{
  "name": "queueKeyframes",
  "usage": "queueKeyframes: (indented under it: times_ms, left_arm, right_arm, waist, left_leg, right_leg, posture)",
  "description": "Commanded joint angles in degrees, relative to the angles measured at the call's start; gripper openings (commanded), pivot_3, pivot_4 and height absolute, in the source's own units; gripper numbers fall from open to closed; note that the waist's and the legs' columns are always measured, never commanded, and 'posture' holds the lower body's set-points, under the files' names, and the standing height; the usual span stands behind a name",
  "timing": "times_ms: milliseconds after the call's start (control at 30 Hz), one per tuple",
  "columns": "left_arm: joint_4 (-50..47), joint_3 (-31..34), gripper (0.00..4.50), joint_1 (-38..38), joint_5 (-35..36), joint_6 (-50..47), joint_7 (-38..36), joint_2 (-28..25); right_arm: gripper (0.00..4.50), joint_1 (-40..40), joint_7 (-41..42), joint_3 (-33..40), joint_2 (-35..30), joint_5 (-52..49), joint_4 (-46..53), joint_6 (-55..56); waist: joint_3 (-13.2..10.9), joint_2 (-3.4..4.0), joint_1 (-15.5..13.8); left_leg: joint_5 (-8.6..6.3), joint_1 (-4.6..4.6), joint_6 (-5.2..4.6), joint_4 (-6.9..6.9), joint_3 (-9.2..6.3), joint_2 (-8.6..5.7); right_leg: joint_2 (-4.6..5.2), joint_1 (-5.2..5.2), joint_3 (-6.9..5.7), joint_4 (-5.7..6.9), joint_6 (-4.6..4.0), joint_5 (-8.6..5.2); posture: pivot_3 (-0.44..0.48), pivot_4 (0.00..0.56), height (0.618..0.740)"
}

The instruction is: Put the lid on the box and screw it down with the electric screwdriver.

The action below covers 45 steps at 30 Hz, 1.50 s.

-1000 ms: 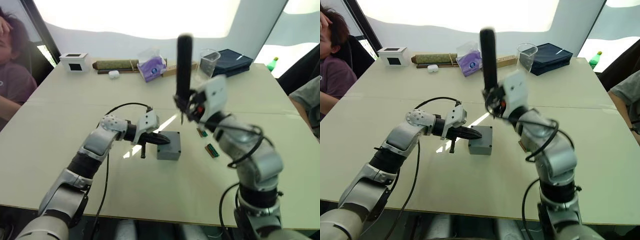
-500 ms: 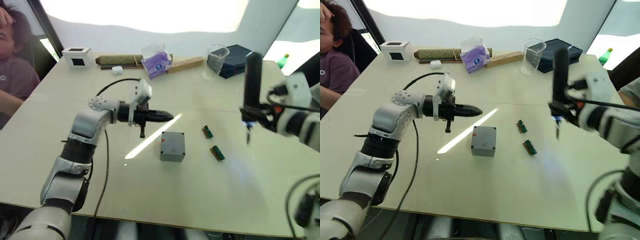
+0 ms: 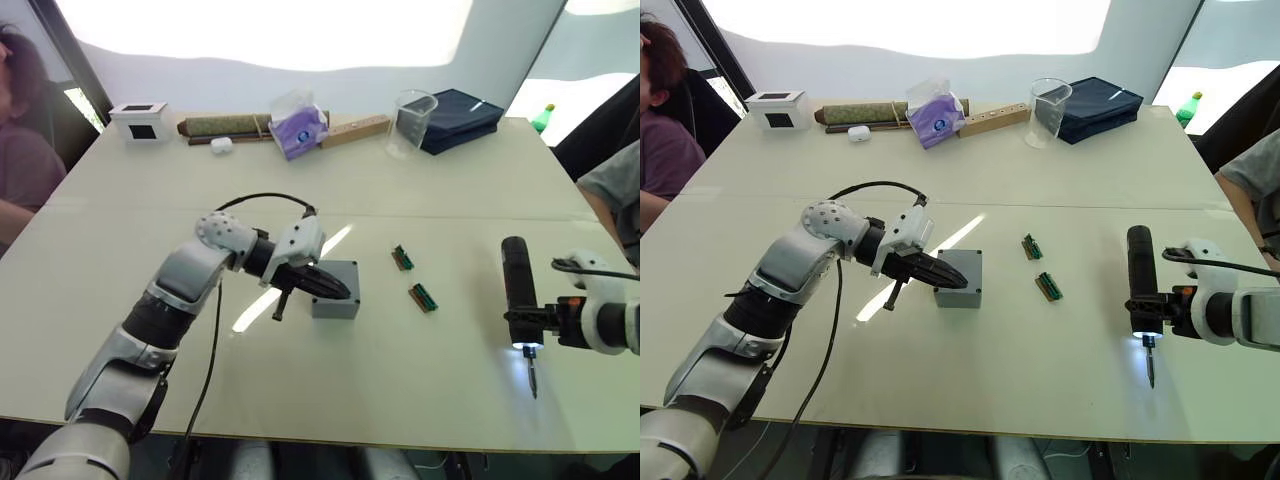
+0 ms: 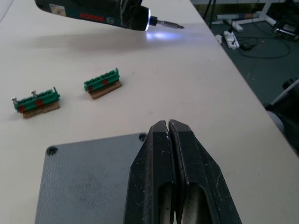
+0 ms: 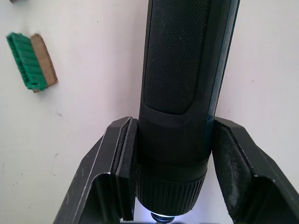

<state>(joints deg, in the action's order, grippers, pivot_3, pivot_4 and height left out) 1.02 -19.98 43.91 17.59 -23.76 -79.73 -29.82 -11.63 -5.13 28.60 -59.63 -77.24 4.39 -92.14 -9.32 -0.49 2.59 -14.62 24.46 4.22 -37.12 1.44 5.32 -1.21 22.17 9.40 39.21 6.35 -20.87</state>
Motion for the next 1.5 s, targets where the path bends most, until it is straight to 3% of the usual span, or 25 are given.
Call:
queueKeyframes:
  times_ms: [33,167,300,533,600,700,767,900,1000,1133,1400,1500]
  left_arm:
    - [-1.0,0.6,0.00,0.1,-0.1,0.8,0.2,-0.1]
    - [0.1,0.6,0.00,0.1,-0.8,1.5,0.4,-0.2]
    - [1.5,1.4,0.00,0.9,-1.1,1.6,0.6,-0.5]
    - [8.8,5.9,0.00,5.1,-0.3,0.2,2.6,-1.1]
    - [11.3,6.9,0.00,6.2,-0.8,0.5,3.6,-1.2]
    - [15.5,7.4,0.00,6.6,-3.1,2.5,5.4,-2.0]
    - [17.4,7.0,0.00,5.3,-4.8,3.7,6.1,-2.8]
    - [17.2,6.1,0.00,2.4,-6.4,4.8,5.9,-3.7]
    - [13.7,5.5,0.00,-1.2,-6.8,3.7,6.7,-3.9]
    - [9.4,4.9,0.00,-4.5,-6.5,1.6,7.9,-2.8]
    - [8.4,2.1,0.00,-5.8,-8.4,2.8,8.8,-0.9]
    - [13.1,2.0,0.00,-4.0,-9.5,5.7,10.4,2.2]
  right_arm:
    - [3.20,-0.9,-1.0,0.9,-1.8,-1.4,0.4,-0.4]
    - [4.47,-1.2,-1.3,0.8,-2.6,-0.6,1.0,-0.4]
    - [4.47,-3.5,-1.5,1.7,-4.0,0.2,2.7,-0.4]
    - [4.47,-16.9,-0.7,1.4,-7.5,-6.0,6.0,0.8]
    - [4.47,-18.4,0.0,0.1,-6.4,-8.5,9.3,2.7]
    - [4.47,-17.5,6.8,-4.8,-4.2,-8.1,22.8,7.5]
    - [4.47,-14.6,10.7,-9.6,-1.0,-5.4,31.4,11.7]
    - [4.47,-9.6,15.6,-18.6,1.0,4.2,38.8,17.9]
    - [4.47,-7.6,17.4,-29.4,4.8,15.0,39.5,23.8]
    - [4.47,-8.1,19.8,-37.0,9.0,23.7,36.9,28.5]
    - [4.47,-8.9,25.3,-42.6,13.3,30.8,35.4,30.4]
    - [4.47,-8.5,26.2,-42.2,15.5,29.9,36.3,29.6]
  waist:
    - [0.0,0.00,-0.1]
    - [0.0,0.00,-0.2]
    - [0.0,0.01,-0.1]
    - [0.0,0.04,-0.1]
    - [0.0,0.03,-0.1]
    - [0.0,0.04,-0.1]
    - [0.0,0.03,0.0]
    - [0.0,0.03,-0.1]
    - [0.0,0.00,-0.2]
    - [0.0,-0.01,-0.1]
    - [0.0,-0.01,-0.2]
    - [0.0,0.00,-0.2]
  left_leg:
    - [0.02,0.00,0.04,0.00,0.00,0.00]
    - [0.02,0.00,0.04,-0.02,-0.01,0.00]
    - [0.01,0.00,0.02,-0.04,-0.01,0.00]
    - [0.01,0.00,0.01,0.03,-0.01,0.02]
    - [0.01,0.00,0.01,0.04,-0.02,0.02]
    - [0.00,0.03,0.01,0.04,-0.02,0.02]
    - [0.00,0.03,0.01,0.06,-0.08,0.04]
    - [0.02,0.13,0.03,0.01,-0.07,0.05]
    - [0.04,0.16,0.07,-0.10,-0.08,0.05]
    - [0.05,0.17,0.09,-0.12,-0.07,0.05]
    - [0.10,0.16,0.18,-0.19,-0.10,0.05]
    - [0.09,0.12,0.17,-0.20,-0.10,0.05]
  right_leg:
    - [0.00,0.00,0.00,0.00,0.00,0.00]
    - [0.01,-0.03,-0.02,-0.01,0.00,0.00]
    - [0.01,-0.04,-0.02,0.00,0.00,0.00]
    - [-0.01,0.05,-0.03,0.04,-0.01,0.00]
    - [-0.01,0.05,-0.04,0.01,-0.01,-0.01]
    - [-0.01,0.07,-0.05,0.01,-0.01,-0.01]
    - [-0.03,0.08,-0.09,0.02,-0.01,-0.01]
    - [0.00,0.12,-0.11,0.02,-0.01,-0.01]
    - [0.03,0.10,-0.13,0.03,-0.01,-0.01]
    - [0.02,0.17,-0.12,0.16,-0.01,-0.01]
    - [0.01,0.14,-0.15,0.19,-0.01,-0.01]
    - [0.00,0.11,-0.15,0.21,-0.01,-0.01]
  posture:
    - [0.000,0.150,0.739]
    - [0.000,0.150,0.739]
    - [0.000,0.150,0.739]
    - [0.000,0.150,0.739]
    - [0.000,0.150,0.739]
    - [0.000,0.150,0.739]
    - [0.000,0.150,0.739]
    - [0.000,0.150,0.739]
    - [0.000,0.150,0.739]
    - [0.000,0.150,0.739]
    - [0.000,0.150,0.739]
    - [0.000,0.150,0.739]
